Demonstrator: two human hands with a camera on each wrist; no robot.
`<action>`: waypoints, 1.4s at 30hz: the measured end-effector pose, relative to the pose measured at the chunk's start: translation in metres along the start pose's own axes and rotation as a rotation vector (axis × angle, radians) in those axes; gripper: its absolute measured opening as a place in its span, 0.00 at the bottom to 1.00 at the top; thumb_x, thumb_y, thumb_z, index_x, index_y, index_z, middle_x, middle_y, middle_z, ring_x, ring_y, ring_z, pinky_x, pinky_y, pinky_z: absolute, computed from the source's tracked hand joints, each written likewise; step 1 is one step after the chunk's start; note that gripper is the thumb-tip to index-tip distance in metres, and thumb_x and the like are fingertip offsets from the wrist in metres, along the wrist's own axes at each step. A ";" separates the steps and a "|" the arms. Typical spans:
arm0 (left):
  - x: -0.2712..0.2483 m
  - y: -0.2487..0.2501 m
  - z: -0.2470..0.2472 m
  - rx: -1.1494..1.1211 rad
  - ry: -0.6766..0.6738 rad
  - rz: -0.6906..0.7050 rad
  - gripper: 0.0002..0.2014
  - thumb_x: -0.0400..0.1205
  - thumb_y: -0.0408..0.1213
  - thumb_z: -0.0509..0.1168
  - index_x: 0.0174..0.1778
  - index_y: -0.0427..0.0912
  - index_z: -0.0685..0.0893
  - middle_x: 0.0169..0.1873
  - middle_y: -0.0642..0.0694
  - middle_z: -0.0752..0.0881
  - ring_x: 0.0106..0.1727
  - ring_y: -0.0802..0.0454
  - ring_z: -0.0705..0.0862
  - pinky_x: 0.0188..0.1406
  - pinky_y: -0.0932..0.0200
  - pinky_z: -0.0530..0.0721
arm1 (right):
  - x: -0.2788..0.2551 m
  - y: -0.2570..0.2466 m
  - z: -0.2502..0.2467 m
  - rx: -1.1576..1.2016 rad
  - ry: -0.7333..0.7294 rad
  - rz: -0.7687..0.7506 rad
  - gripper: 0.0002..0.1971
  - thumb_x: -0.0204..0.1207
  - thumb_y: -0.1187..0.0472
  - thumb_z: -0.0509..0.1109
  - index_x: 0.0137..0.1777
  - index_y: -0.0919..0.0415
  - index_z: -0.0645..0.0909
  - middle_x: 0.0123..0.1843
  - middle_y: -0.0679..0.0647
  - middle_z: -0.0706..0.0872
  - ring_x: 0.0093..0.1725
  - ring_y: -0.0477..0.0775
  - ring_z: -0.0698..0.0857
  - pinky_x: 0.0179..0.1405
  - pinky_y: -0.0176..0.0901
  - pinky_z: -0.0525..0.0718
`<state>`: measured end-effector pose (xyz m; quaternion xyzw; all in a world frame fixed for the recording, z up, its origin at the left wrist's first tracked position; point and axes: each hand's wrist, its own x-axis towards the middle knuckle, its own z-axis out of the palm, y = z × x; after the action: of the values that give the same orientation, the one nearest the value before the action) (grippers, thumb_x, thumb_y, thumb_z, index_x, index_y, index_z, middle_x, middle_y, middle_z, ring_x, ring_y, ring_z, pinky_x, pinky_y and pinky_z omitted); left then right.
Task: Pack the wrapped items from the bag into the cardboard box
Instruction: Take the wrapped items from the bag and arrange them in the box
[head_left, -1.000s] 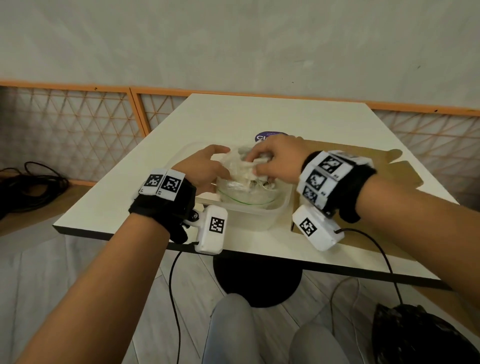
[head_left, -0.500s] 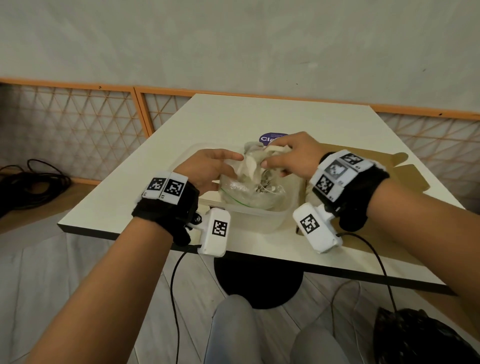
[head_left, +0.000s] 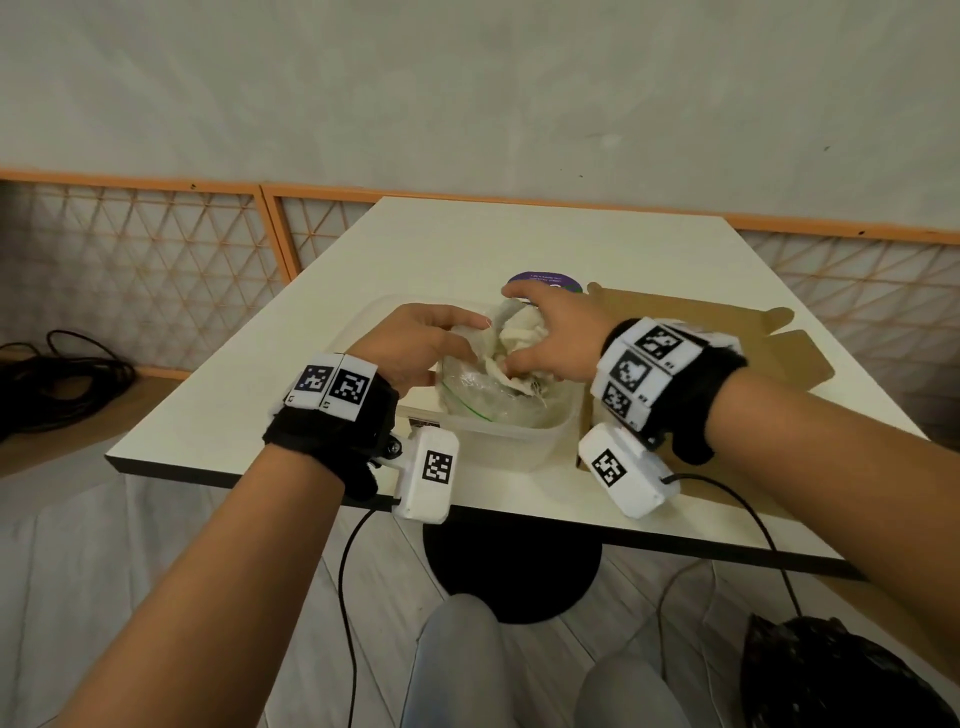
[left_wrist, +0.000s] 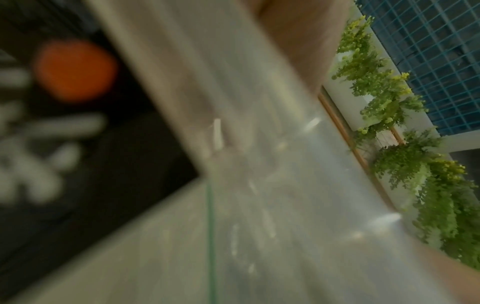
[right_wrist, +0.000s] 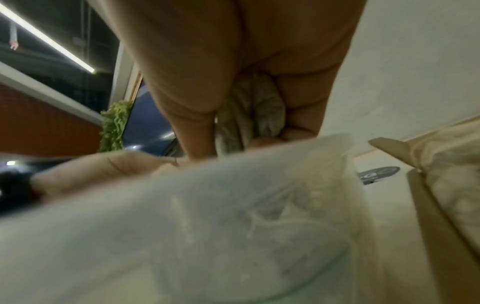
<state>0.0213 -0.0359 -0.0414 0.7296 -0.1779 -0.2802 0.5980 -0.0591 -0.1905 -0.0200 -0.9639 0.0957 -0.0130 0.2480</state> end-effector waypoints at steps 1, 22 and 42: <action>-0.001 0.000 0.000 -0.008 -0.013 -0.001 0.17 0.73 0.18 0.64 0.52 0.41 0.87 0.52 0.40 0.88 0.52 0.45 0.85 0.52 0.51 0.84 | 0.000 -0.004 0.003 -0.088 0.030 0.010 0.36 0.68 0.47 0.75 0.75 0.48 0.64 0.63 0.50 0.79 0.55 0.53 0.80 0.61 0.45 0.73; -0.004 0.002 0.000 -0.056 0.143 -0.031 0.17 0.74 0.16 0.59 0.48 0.40 0.86 0.43 0.42 0.82 0.44 0.48 0.80 0.45 0.54 0.82 | -0.013 0.026 -0.037 0.739 0.173 0.176 0.11 0.73 0.68 0.71 0.55 0.64 0.83 0.44 0.59 0.85 0.25 0.43 0.83 0.19 0.29 0.77; 0.007 0.020 0.032 0.422 0.520 0.342 0.16 0.79 0.32 0.64 0.62 0.43 0.82 0.69 0.44 0.75 0.52 0.47 0.83 0.45 0.70 0.77 | -0.088 0.121 -0.051 0.266 -0.142 0.333 0.13 0.71 0.60 0.75 0.54 0.51 0.81 0.51 0.56 0.86 0.42 0.51 0.83 0.36 0.36 0.82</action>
<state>0.0080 -0.0689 -0.0277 0.8433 -0.1934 0.0612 0.4976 -0.1703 -0.3016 -0.0312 -0.8921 0.2336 0.0834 0.3776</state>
